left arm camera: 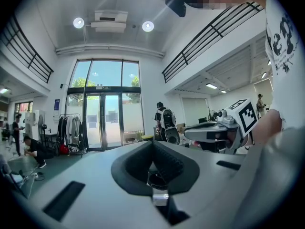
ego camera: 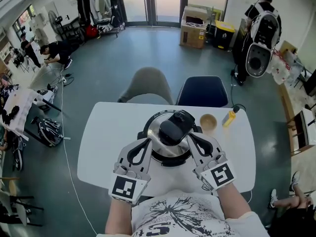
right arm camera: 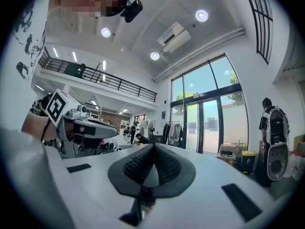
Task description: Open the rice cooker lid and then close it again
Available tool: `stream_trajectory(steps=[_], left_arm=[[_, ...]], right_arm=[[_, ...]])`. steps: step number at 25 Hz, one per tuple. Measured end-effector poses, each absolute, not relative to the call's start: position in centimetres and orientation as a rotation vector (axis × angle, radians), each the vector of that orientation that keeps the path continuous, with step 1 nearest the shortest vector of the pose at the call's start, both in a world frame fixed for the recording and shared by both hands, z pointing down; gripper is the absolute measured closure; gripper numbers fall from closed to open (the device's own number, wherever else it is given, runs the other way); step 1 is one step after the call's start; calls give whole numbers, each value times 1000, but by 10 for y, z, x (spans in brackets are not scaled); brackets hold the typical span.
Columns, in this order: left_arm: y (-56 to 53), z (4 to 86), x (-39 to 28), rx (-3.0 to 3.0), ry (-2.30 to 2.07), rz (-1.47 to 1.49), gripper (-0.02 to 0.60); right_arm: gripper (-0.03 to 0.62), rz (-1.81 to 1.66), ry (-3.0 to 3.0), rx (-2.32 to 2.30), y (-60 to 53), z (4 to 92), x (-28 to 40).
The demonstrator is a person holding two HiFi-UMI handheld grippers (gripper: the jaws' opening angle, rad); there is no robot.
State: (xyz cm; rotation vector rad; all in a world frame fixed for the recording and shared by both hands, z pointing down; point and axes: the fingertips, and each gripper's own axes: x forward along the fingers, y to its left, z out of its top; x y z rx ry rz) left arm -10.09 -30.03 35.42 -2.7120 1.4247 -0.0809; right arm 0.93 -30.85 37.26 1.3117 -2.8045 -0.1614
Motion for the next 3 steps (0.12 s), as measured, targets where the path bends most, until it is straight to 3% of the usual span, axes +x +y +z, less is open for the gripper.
stream_trajectory(steps=[3], left_arm=[[-298,353,-102,-2725,1434,-72,568]], right_arm=[[585,-156,-2804,1323,-306,371,10]])
